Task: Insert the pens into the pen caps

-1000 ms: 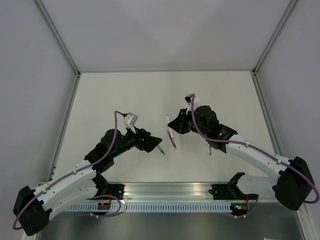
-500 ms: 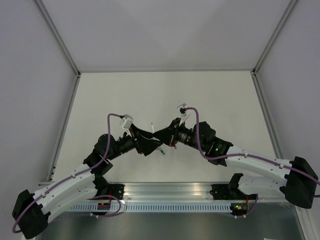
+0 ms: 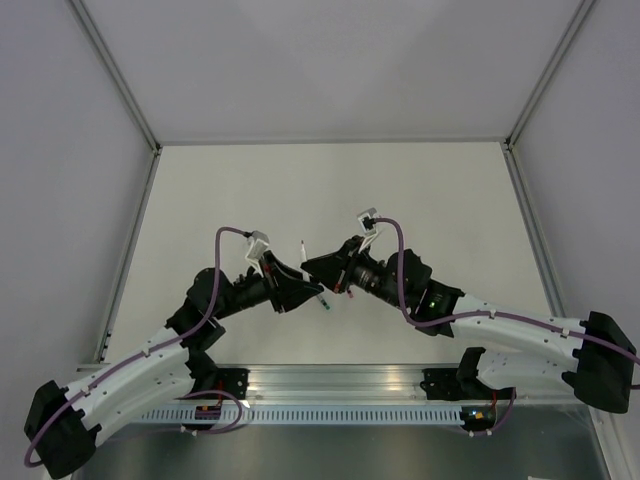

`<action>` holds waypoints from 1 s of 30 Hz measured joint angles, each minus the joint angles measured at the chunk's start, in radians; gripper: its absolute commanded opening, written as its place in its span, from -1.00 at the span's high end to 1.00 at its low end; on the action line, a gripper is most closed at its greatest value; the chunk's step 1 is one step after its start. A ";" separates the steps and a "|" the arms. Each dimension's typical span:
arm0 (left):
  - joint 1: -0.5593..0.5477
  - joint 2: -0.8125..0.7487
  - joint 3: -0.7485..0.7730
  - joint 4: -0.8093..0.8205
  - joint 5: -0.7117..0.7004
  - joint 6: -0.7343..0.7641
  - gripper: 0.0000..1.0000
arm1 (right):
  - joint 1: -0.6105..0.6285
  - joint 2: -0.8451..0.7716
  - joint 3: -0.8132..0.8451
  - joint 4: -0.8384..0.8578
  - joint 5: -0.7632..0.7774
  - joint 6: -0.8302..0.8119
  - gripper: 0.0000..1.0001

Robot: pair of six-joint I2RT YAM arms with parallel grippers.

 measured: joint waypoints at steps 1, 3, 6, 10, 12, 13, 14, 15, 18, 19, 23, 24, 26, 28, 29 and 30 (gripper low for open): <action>0.000 0.007 0.001 -0.003 0.011 0.000 0.17 | 0.001 0.001 0.008 -0.005 0.002 -0.002 1.00; 0.000 0.005 0.002 -0.007 0.019 0.000 0.38 | 0.004 0.005 0.026 -0.008 0.005 -0.005 1.00; 0.001 -0.008 0.005 -0.019 0.017 -0.008 0.80 | 0.010 0.014 0.048 -0.011 0.003 -0.020 0.99; 0.008 -0.021 0.007 -0.039 -0.002 -0.014 0.95 | 0.014 0.022 0.066 -0.021 0.001 -0.054 0.99; 0.008 -0.025 0.011 -0.056 -0.012 -0.014 0.95 | 0.016 0.031 0.075 -0.026 0.002 -0.066 1.00; 0.008 -0.029 0.011 -0.066 -0.017 -0.013 0.95 | 0.017 0.035 0.077 -0.027 0.004 -0.072 1.00; 0.008 -0.033 0.013 -0.079 -0.019 -0.013 0.95 | 0.019 0.039 0.078 -0.028 0.004 -0.076 1.00; 0.008 -0.038 0.013 -0.087 -0.021 -0.013 0.95 | 0.021 0.041 0.078 -0.027 0.004 -0.080 1.00; 0.008 -0.058 0.013 -0.119 -0.037 -0.012 0.95 | 0.024 0.057 0.079 -0.014 -0.004 -0.091 1.00; 0.008 -0.062 0.013 -0.131 -0.043 -0.011 0.95 | 0.024 0.066 0.083 -0.013 -0.009 -0.099 1.00; 0.013 -0.063 0.013 -0.169 -0.079 -0.011 0.95 | 0.023 0.109 0.117 -0.034 -0.013 -0.137 0.49; 0.013 -0.063 0.013 -0.175 -0.084 -0.010 0.95 | 0.023 0.111 0.122 -0.042 -0.013 -0.143 0.28; 0.010 -0.060 0.015 -0.175 -0.078 -0.002 0.95 | 0.031 0.111 0.122 -0.052 -0.021 -0.147 0.14; 0.002 -0.062 0.018 -0.183 -0.072 0.006 0.95 | 0.049 0.108 0.126 -0.076 0.002 -0.159 -0.04; 0.000 -0.063 0.019 -0.183 -0.074 0.008 0.95 | 0.050 0.103 0.135 -0.100 0.008 -0.162 -0.13; -0.001 -0.063 0.022 -0.185 -0.078 0.011 0.95 | 0.051 0.099 0.146 -0.124 0.022 -0.170 -0.22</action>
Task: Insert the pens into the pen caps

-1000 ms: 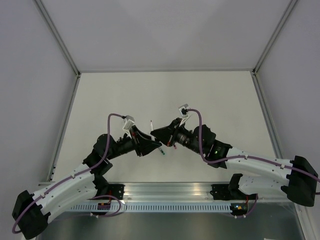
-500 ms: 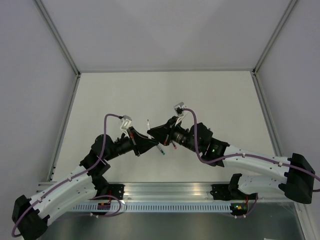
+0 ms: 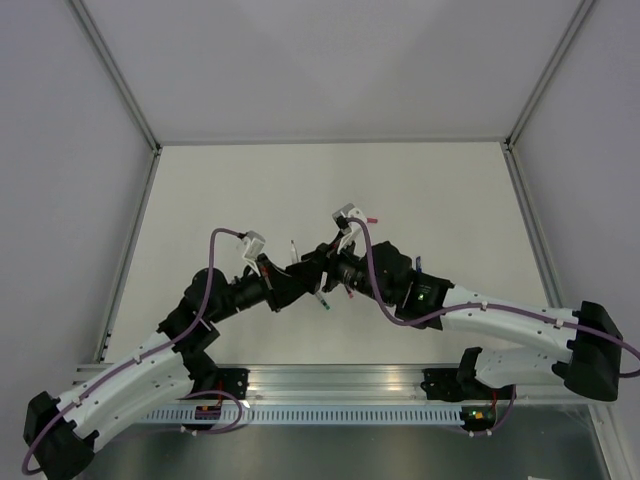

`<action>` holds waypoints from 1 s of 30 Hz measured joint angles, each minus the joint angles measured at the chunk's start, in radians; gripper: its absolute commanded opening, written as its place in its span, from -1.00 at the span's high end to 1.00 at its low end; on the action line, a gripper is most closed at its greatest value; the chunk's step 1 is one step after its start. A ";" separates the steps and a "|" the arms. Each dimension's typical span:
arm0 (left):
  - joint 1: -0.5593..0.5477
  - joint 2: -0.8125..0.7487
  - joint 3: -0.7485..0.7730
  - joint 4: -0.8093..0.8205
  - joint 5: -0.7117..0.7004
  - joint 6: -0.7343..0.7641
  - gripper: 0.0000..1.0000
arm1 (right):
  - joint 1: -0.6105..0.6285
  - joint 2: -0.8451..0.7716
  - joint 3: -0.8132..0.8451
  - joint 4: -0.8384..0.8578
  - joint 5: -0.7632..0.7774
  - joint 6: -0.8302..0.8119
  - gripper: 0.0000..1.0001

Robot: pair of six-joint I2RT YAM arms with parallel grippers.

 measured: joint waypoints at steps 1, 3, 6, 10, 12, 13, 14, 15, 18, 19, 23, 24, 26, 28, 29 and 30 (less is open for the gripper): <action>0.001 0.001 0.005 -0.005 -0.008 0.003 0.95 | 0.004 -0.005 0.025 -0.048 0.027 -0.011 -0.28; 0.001 0.008 0.023 -0.021 -0.027 0.008 0.95 | 0.008 -0.018 0.095 -0.141 0.091 -0.038 -0.46; 0.001 0.030 0.050 -0.034 -0.062 0.016 0.95 | 0.008 -0.054 0.221 -0.259 0.179 -0.089 -0.75; 0.001 0.046 0.064 -0.080 -0.127 0.026 0.95 | 0.000 -0.116 0.383 -0.386 0.284 -0.164 -0.91; 0.001 0.040 0.064 -0.109 -0.166 0.037 0.95 | -0.020 -0.130 0.458 -0.437 0.342 -0.214 -0.89; 0.001 0.035 0.064 -0.123 -0.183 0.043 0.95 | -0.050 -0.125 0.491 -0.458 0.356 -0.243 -0.89; 0.001 0.026 0.064 -0.139 -0.206 0.050 0.95 | -0.084 -0.117 0.521 -0.480 0.358 -0.267 -0.88; 0.001 0.014 0.064 -0.154 -0.228 0.056 0.95 | -0.144 -0.091 0.562 -0.510 0.352 -0.297 -0.88; 0.001 -0.024 0.064 -0.185 -0.284 0.068 0.95 | -0.336 0.042 0.681 -0.572 0.308 -0.397 -0.89; 0.001 -0.036 0.064 -0.191 -0.300 0.069 0.95 | -0.384 0.112 0.716 -0.592 0.293 -0.444 -0.89; 0.001 -0.066 0.065 -0.204 -0.349 0.070 0.95 | -0.485 0.390 0.789 -0.660 0.206 -0.624 -0.86; 0.001 -0.072 0.065 -0.208 -0.363 0.070 0.95 | -0.507 0.462 0.793 -0.690 0.170 -0.657 -0.84; 0.001 -0.085 0.065 -0.215 -0.385 0.070 0.95 | -0.554 0.588 0.794 -0.742 0.109 -0.704 -0.82; 0.001 -0.104 0.065 -0.227 -0.400 0.070 0.95 | -0.602 0.677 0.793 -0.797 0.056 -0.729 -0.79; 0.001 -0.119 0.064 -0.233 -0.411 0.070 0.95 | -0.628 0.708 0.792 -0.818 0.031 -0.739 -0.75; 0.001 -0.135 0.064 -0.241 -0.425 0.070 0.95 | -0.651 0.725 0.787 -0.833 0.010 -0.748 -0.73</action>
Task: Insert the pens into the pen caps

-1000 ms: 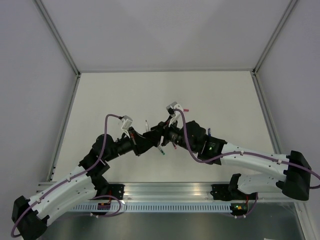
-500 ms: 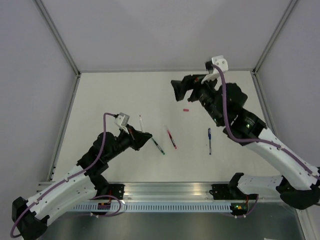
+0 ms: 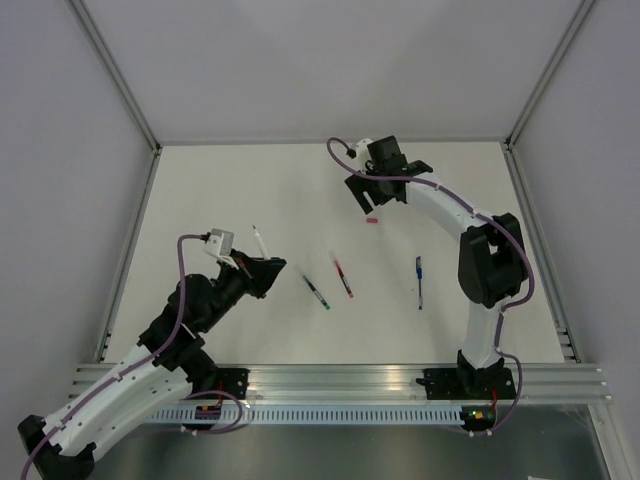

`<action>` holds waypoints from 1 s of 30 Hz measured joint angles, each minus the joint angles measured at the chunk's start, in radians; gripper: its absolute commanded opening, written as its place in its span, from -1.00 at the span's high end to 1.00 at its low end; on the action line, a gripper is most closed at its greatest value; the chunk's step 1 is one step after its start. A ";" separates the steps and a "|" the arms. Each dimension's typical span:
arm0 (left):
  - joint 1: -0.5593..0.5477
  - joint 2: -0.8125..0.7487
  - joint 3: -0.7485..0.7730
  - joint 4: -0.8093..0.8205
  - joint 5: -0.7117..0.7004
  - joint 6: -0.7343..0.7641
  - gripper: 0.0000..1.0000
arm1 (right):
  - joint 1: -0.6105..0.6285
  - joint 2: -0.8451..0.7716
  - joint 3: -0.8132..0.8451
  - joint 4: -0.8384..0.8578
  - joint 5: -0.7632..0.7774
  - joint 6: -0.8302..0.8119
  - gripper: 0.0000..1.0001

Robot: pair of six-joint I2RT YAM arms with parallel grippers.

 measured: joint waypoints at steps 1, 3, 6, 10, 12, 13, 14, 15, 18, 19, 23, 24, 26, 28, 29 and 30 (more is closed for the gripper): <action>0.000 -0.017 0.000 -0.009 -0.014 0.000 0.95 | -0.024 0.006 -0.005 -0.012 -0.024 -0.011 -0.71; 0.000 -0.045 0.000 -0.015 -0.039 0.000 0.95 | -0.060 0.003 -0.012 -0.011 -0.067 -0.041 -0.64; 0.000 -0.060 0.000 -0.019 -0.061 0.000 0.95 | -0.075 0.000 -0.013 -0.008 -0.121 -0.098 -0.49; 0.000 -0.050 0.000 -0.026 -0.069 0.000 0.95 | -0.072 0.010 -0.012 -0.014 -0.200 -0.153 -0.32; 0.000 -0.042 0.000 -0.028 -0.069 -0.001 0.95 | -0.077 0.028 -0.012 -0.014 -0.229 -0.163 -0.30; 0.000 -0.038 0.000 -0.029 -0.069 -0.001 0.95 | -0.081 0.043 -0.012 -0.013 -0.240 -0.169 -0.28; 0.000 -0.033 0.000 -0.029 -0.068 -0.001 0.95 | -0.085 0.058 -0.012 -0.013 -0.247 -0.174 -0.26; 0.000 -0.030 0.000 -0.029 -0.068 -0.001 0.95 | -0.088 0.071 -0.011 -0.014 -0.250 -0.177 -0.24; 0.000 -0.025 0.000 -0.029 -0.067 -0.001 0.95 | -0.095 0.120 -0.011 -0.014 -0.254 -0.184 -0.17; 0.000 -0.025 0.000 -0.030 -0.067 -0.001 0.95 | -0.096 0.134 -0.011 -0.015 -0.254 -0.184 -0.17; 0.000 -0.026 0.000 -0.031 -0.067 -0.001 0.95 | -0.097 0.169 -0.011 -0.015 -0.252 -0.187 -0.15; 0.000 -0.026 0.000 -0.034 -0.067 -0.001 0.95 | -0.097 0.172 -0.011 -0.013 -0.251 -0.188 -0.15; 0.000 -0.028 0.000 -0.037 -0.067 -0.001 0.95 | -0.097 0.175 -0.011 -0.009 -0.249 -0.192 -0.12; 0.000 -0.028 0.000 -0.040 -0.067 -0.001 0.95 | -0.097 0.176 -0.011 -0.003 -0.248 -0.194 -0.09; 0.000 -0.028 0.000 -0.041 -0.067 -0.001 0.95 | -0.097 0.176 -0.011 0.002 -0.248 -0.195 -0.07; 0.000 -0.028 0.000 -0.042 -0.067 -0.001 0.95 | -0.097 0.177 -0.011 0.005 -0.248 -0.194 -0.04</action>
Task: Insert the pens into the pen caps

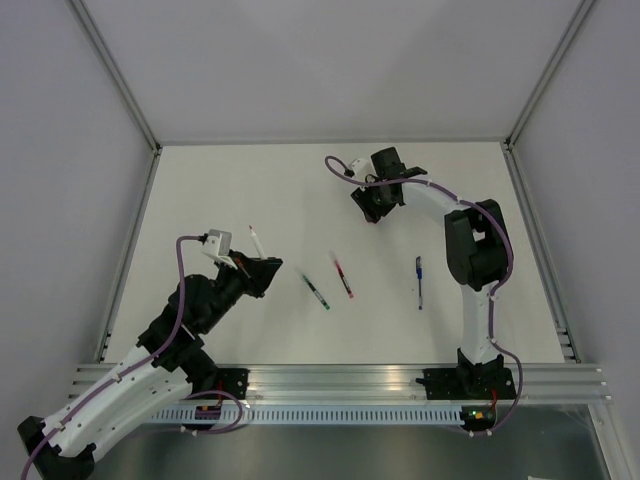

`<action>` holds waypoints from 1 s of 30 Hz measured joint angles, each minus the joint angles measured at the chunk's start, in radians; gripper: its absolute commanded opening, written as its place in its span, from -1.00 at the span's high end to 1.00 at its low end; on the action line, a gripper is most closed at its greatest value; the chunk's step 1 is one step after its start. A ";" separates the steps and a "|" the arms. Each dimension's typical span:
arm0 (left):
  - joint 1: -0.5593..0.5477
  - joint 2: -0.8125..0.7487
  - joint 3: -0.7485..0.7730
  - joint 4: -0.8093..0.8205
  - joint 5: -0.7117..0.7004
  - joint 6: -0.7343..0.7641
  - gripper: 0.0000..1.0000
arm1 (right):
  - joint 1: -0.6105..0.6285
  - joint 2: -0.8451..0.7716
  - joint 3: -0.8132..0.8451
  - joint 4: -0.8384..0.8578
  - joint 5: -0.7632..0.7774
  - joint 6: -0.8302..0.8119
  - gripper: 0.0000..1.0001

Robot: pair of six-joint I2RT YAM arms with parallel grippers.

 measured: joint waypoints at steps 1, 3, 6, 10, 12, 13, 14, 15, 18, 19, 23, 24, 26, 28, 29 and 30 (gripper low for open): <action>0.000 0.000 0.000 -0.001 0.000 0.000 0.95 | 0.000 0.002 0.000 0.004 0.000 0.000 -0.02; 0.000 0.000 0.000 -0.001 0.000 0.000 0.95 | 0.000 0.013 0.003 0.010 0.002 0.000 0.04; 0.000 0.000 0.000 -0.001 0.000 0.000 0.95 | 0.000 0.040 0.006 0.009 0.003 0.001 0.08; 0.000 0.003 0.000 -0.001 0.001 0.000 0.95 | 0.000 0.051 0.007 0.010 0.001 0.003 0.17; 0.000 0.005 0.000 -0.001 0.001 0.000 0.95 | 0.000 0.051 0.007 0.008 -0.001 0.005 0.27; 0.000 0.005 0.000 -0.001 0.001 0.000 0.95 | 0.000 0.051 0.007 0.008 0.000 0.010 0.40; 0.000 0.005 0.000 -0.001 0.001 0.000 0.95 | 0.000 0.051 0.007 0.007 -0.001 0.011 0.46; 0.000 0.005 0.000 -0.001 0.001 0.000 0.95 | 0.000 0.051 0.007 0.007 -0.001 0.019 0.53; 0.000 0.005 0.000 -0.001 0.001 0.000 0.95 | 0.000 0.051 0.007 0.007 0.002 0.050 0.67; 0.000 0.005 0.000 -0.001 0.001 0.000 0.95 | 0.000 0.051 0.007 0.007 0.006 0.064 0.72; 0.000 0.013 0.000 0.000 0.001 0.000 0.95 | 0.000 0.051 0.009 0.005 0.037 0.131 0.92; 0.000 0.017 0.000 0.000 0.001 -0.001 0.95 | 0.001 0.051 0.013 -0.002 0.048 0.152 0.95; 0.000 0.024 0.000 0.000 0.003 -0.001 0.95 | 0.000 0.061 0.035 -0.032 0.054 0.195 1.00; 0.000 0.030 0.000 0.000 0.003 -0.001 0.95 | 0.000 0.079 0.064 -0.050 0.055 0.240 1.00; 0.000 0.031 0.000 0.000 0.003 -0.001 0.95 | 0.000 0.084 0.074 -0.056 0.054 0.259 1.00; 0.000 0.033 0.000 0.000 0.003 -0.001 0.95 | 0.000 0.087 0.078 -0.061 0.053 0.277 1.00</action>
